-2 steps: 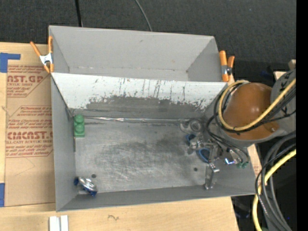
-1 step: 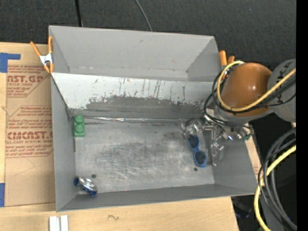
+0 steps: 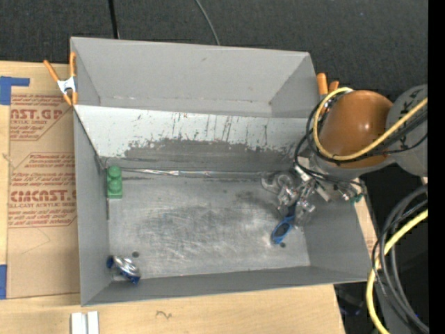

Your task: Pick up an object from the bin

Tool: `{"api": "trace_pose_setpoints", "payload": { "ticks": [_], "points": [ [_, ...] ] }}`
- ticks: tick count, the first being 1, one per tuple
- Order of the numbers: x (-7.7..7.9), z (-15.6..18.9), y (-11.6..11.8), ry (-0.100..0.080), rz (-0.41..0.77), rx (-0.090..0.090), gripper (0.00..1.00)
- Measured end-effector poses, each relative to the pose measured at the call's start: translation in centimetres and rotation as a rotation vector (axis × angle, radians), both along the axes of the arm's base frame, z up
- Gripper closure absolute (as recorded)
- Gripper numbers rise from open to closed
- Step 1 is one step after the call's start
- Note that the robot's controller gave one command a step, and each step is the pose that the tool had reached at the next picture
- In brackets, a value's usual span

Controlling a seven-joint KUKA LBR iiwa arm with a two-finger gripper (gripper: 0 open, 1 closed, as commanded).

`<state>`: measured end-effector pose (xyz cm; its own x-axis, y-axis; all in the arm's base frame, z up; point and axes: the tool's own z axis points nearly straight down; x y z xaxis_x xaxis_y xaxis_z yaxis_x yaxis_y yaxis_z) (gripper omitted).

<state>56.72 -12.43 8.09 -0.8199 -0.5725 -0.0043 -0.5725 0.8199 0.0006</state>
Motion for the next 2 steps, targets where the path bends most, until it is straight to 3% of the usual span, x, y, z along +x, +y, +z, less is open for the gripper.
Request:
{"api": "trace_pose_setpoints", "payload": {
  "ticks": [1, 2],
  "points": [
    [1.03, 18.55, -1.94, -0.009, 0.132, -0.006, 1.00],
    [1.40, 18.25, -1.62, -0.002, 0.564, -0.002, 1.00]
  ]
}}
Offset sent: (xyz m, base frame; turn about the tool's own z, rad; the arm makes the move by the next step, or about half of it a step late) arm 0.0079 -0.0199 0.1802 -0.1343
